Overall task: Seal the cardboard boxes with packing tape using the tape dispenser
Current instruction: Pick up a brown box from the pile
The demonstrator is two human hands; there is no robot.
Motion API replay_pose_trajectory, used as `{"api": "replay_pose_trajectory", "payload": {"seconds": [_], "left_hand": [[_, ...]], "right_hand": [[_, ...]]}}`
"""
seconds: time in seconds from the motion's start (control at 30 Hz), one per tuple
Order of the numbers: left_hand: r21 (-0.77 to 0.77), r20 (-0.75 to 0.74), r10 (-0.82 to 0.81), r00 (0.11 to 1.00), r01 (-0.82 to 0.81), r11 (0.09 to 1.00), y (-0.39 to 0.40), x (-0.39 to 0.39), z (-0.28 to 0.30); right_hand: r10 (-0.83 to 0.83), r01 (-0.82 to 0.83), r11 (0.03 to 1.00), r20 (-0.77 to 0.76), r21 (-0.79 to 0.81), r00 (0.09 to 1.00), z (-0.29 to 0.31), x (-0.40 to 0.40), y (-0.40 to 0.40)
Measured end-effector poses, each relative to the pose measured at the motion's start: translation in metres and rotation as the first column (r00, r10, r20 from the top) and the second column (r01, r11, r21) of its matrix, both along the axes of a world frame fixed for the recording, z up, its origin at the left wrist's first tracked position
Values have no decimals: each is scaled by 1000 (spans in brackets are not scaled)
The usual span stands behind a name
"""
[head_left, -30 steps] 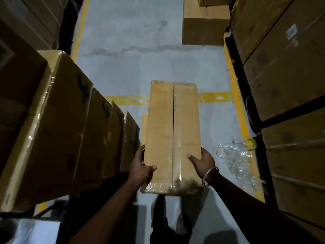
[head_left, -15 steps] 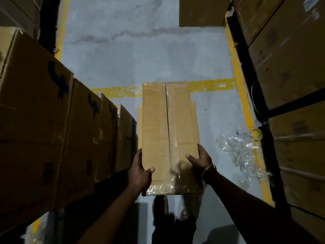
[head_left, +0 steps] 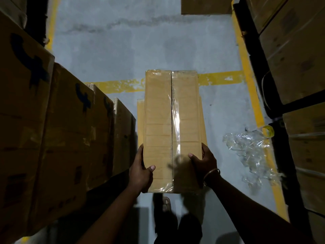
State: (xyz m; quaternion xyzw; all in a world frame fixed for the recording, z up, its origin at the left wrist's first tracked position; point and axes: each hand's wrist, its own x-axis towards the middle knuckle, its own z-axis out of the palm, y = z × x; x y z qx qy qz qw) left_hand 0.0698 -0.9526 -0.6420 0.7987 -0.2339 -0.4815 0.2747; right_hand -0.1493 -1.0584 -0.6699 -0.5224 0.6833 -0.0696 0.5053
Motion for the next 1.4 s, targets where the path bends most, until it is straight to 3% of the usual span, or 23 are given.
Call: {"api": "replay_pose_trajectory", "payload": {"seconds": [0.17,0.3,0.4,0.67,0.87,1.0,1.13,1.27,1.4], "left_hand": [[88,45,-93,995,89,992,-9,-2,5],[249,13,-204,979,195,949,-23,4,33],[287,14,-296,955,279,916,-25,12,73],[131,-8,-158,987,157,979,-7,-3,227],[-27,-3,24,1000,-24,999,49,-27,324],[-178,17,271,962,-264,948,113,-38,381],[-271,66,504,861,-470,840,197,-37,423],[-342,51,711,701,-657,672,290,-31,453],[-375,48,872,487,-801,467,389,-43,476]], "right_hand": [[13,-10,999,-78,37,997,8,8,1],[124,-89,974,-165,207,978,42,17,1],[202,-135,942,-199,308,959,84,21,7],[338,-289,913,-138,289,931,239,38,37],[494,-479,866,-106,144,863,329,53,68],[646,-645,763,-34,52,762,369,71,107],[777,-777,625,-32,-82,629,411,99,164],[897,-884,432,-18,-176,442,451,131,237],[974,-944,217,-4,-248,225,482,159,326]]}}
